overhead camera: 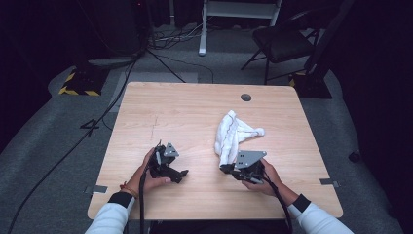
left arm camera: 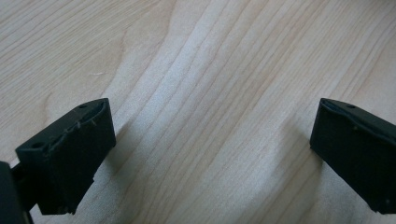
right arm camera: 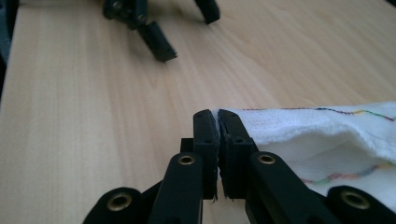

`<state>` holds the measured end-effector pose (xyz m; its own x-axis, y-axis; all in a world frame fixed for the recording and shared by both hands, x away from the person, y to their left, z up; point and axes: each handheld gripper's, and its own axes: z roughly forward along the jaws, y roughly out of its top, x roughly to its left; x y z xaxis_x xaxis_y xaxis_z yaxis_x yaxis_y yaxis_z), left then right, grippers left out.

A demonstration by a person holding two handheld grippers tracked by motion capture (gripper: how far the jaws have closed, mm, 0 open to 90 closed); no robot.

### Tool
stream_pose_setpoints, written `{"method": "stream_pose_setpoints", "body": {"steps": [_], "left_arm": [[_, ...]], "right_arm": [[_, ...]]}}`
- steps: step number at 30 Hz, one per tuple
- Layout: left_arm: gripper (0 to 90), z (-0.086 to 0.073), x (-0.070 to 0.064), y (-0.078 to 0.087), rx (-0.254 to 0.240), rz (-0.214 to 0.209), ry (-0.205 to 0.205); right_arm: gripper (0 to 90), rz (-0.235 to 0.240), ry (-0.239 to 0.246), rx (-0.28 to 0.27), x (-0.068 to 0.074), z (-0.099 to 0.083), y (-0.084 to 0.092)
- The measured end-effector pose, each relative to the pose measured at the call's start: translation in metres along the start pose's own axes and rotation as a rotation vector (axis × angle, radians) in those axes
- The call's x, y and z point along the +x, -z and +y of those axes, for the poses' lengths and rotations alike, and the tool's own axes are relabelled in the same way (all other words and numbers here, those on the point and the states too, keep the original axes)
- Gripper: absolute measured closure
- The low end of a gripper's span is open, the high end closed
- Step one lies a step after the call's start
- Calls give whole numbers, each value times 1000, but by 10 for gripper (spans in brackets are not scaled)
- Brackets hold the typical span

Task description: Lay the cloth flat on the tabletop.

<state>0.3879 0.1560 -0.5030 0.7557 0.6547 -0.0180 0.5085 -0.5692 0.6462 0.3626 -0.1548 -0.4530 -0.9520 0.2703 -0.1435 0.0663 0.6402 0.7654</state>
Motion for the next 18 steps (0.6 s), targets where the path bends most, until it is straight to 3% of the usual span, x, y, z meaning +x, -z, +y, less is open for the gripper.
{"method": "stream_pose_setpoints", "body": {"steps": [6, 13, 15, 18], "left_arm": [[2, -1, 0, 1, 4, 11, 8], [3, 0, -2, 2, 13, 21, 19], [3, -1, -3, 2, 8, 24, 21], [3, -2, -5, 2, 4, 22, 21]], "right_arm": [[870, 69, 23, 69, 20, -12, -3], [861, 93, -16, 92, 36, -25, 3], [810, 102, -25, 102, 40, -30, 4], [665, 89, -22, 110, 43, -35, 9]]}}
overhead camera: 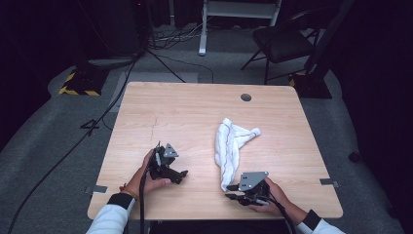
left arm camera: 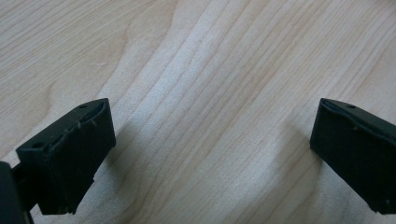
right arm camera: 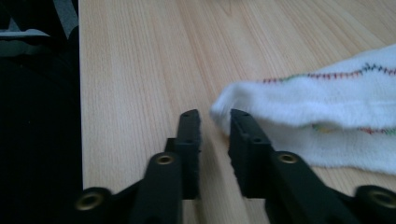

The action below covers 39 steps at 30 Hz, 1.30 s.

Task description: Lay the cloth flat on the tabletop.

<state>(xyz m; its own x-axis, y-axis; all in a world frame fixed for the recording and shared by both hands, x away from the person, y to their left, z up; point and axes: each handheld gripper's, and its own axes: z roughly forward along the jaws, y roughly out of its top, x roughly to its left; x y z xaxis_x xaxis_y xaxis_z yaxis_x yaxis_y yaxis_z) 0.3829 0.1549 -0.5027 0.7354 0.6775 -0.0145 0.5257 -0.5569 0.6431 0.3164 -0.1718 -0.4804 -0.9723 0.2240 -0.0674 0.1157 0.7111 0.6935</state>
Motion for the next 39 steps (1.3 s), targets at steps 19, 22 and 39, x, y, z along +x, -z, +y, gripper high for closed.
{"method": "stream_pose_setpoints", "body": {"steps": [19, 22, 39], "left_arm": [[163, 31, -16, 1, 9, -15, -24], [163, 53, -29, -4, -34, -25, -63], [227, 131, -74, -38, -163, -37, -169]], "right_arm": [[435, -262, -259, -57, -71, -53, 67], [427, -345, -334, -34, -93, -70, 69], [399, -390, -391, 40, -112, -89, 58]]}}
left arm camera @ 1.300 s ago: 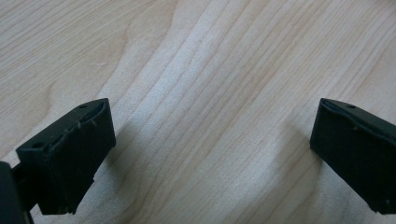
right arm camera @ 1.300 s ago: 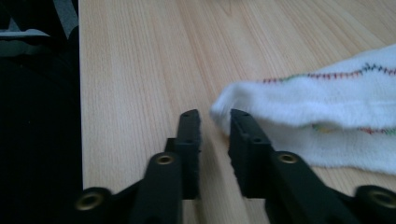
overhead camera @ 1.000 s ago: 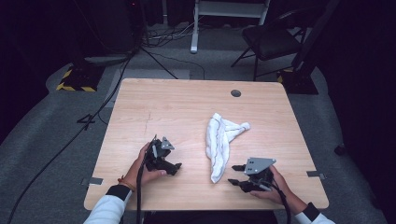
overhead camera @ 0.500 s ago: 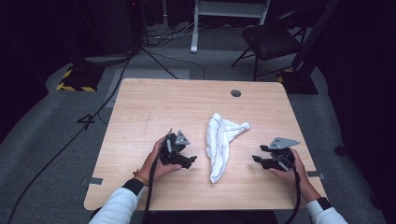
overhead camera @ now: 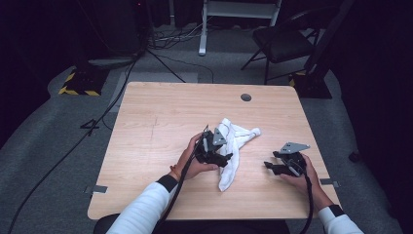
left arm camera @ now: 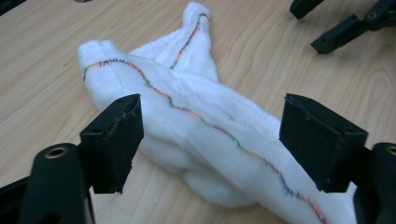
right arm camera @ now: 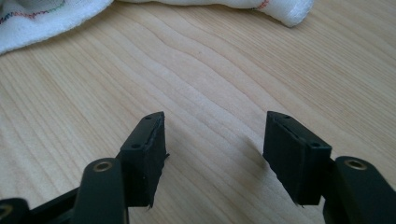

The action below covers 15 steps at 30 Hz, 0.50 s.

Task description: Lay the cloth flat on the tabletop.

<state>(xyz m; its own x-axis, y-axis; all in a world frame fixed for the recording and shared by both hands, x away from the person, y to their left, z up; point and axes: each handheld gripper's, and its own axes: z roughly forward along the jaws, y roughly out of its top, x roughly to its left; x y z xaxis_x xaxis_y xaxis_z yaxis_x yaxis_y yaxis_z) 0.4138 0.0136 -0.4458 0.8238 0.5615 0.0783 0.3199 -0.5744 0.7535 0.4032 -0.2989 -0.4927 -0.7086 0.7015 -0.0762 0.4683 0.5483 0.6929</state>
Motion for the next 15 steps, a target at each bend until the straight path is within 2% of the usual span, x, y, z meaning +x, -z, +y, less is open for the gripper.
{"method": "stream_pose_setpoints", "body": {"steps": [1, 2, 3, 4, 5, 6, 7, 10, 13, 15], "left_arm": [[233, 2, 1, -4, 3, -3, -5], [295, 3, 1, -8, 4, 12, -12], [295, 3, 1, -12, 10, 16, -25], [376, 3, 2, -17, 23, 7, -32], [376, 3, 4, -20, 50, 1, -41], [417, 2, 6, -24, 70, -4, -51], [524, -1, 9, -28, 106, 2, -74], [662, -3, 14, -26, 120, -14, -80], [780, -7, 23, -16, 106, -18, -80], [799, -8, 26, -14, 108, -16, -78]], "right_arm": [[401, 1, 0, -1, 0, 0, 0], [400, 2, -3, -2, 0, 0, 0], [400, 2, -3, -2, 0, 0, 0], [397, 5, -5, -2, -1, 0, 0], [397, 5, -5, -2, -1, 0, 0], [396, 5, -10, -3, -1, -1, 0], [393, 8, -15, -6, -2, -1, 0], [390, 8, -18, -5, -2, -1, -1], [391, 10, -24, -4, -3, -1, -1], [391, 11, -26, -3, -3, -1, 0]]}}
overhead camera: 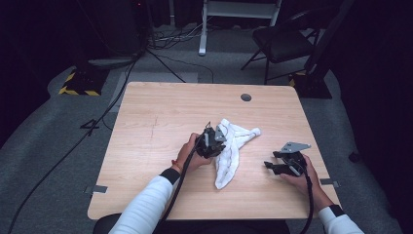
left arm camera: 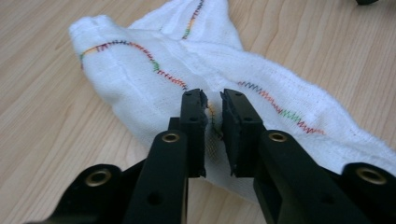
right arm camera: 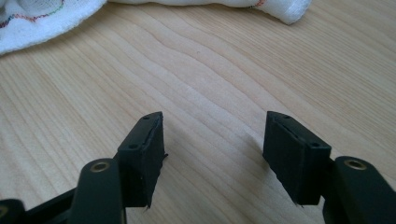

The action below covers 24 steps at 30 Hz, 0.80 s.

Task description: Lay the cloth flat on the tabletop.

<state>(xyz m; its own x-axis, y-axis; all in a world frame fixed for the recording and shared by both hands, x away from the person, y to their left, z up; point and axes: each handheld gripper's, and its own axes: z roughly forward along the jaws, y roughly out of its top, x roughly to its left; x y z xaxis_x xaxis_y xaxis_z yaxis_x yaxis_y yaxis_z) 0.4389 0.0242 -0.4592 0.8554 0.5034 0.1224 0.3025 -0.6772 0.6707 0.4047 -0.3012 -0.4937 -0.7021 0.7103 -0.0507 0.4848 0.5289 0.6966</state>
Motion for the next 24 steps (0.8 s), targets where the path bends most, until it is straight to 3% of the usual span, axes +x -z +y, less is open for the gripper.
{"method": "stream_pose_setpoints", "body": {"steps": [9, 13, 14, 17, 24], "left_arm": [[851, -21, 18, 23, 16, 15, 34], [851, -40, 20, 28, 72, 19, 26], [851, -53, 20, 30, 94, 14, 32], [847, -64, 22, 34, 97, 10, 53], [653, -87, 30, 51, 86, 37, 159]], "right_arm": [[391, -4, -10, 1, -2, -1, 1], [391, -4, -16, 2, -2, -2, 1], [392, -4, -17, 2, -2, -2, 1], [394, -4, -15, 2, -2, -1, 1], [414, 1, 5, -16, 3, 4, 2]]}}
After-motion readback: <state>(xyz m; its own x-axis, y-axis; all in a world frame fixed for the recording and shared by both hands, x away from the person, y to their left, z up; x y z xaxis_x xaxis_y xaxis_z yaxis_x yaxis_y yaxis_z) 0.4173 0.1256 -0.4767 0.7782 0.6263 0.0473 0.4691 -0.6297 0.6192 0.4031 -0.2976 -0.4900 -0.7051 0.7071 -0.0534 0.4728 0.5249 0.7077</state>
